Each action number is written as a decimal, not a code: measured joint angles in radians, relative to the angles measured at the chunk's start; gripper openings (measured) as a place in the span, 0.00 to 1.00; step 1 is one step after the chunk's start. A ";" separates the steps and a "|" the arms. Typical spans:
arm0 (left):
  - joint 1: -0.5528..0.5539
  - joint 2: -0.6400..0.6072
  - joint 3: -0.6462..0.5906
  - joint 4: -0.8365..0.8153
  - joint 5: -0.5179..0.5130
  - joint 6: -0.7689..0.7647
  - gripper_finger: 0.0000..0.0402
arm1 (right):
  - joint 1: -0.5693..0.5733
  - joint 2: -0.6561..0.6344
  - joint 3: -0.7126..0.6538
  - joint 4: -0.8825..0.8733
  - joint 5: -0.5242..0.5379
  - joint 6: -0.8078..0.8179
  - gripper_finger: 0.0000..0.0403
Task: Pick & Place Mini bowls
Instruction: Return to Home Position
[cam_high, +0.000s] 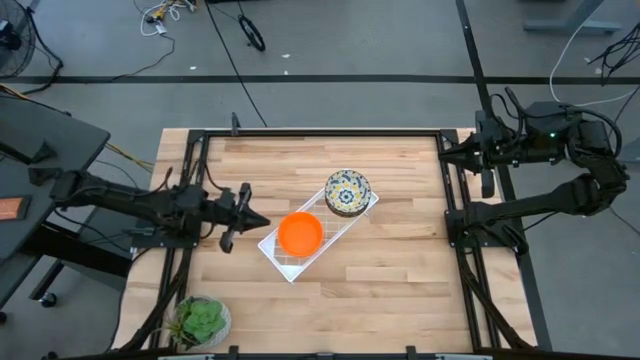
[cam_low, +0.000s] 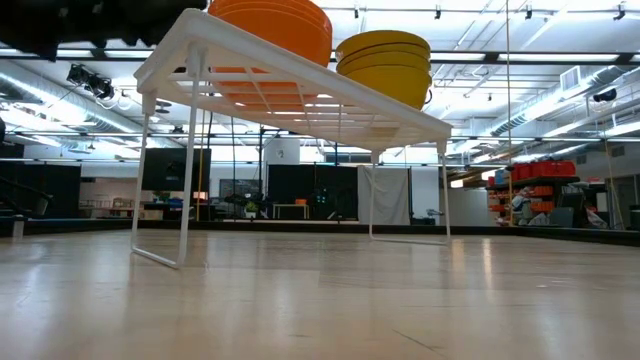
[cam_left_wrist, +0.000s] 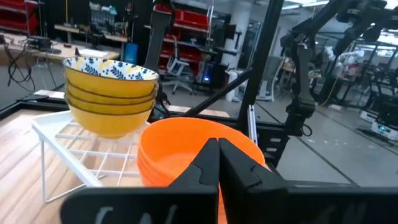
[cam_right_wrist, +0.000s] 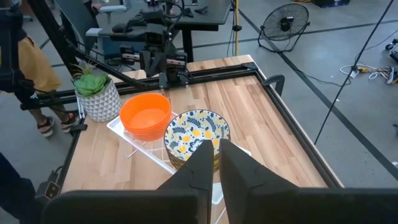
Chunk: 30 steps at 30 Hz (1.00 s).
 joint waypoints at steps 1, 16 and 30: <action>0.000 -0.012 -0.015 0.009 0.000 0.000 0.00 | 0.000 0.000 0.000 0.000 0.000 0.000 0.08; 0.026 -0.272 -0.240 0.047 -0.002 0.009 0.00 | 0.000 0.000 0.000 0.000 0.000 0.000 0.08; 0.116 -0.445 -0.304 -0.093 0.096 0.059 0.00 | 0.000 0.000 0.000 0.000 0.000 0.000 0.08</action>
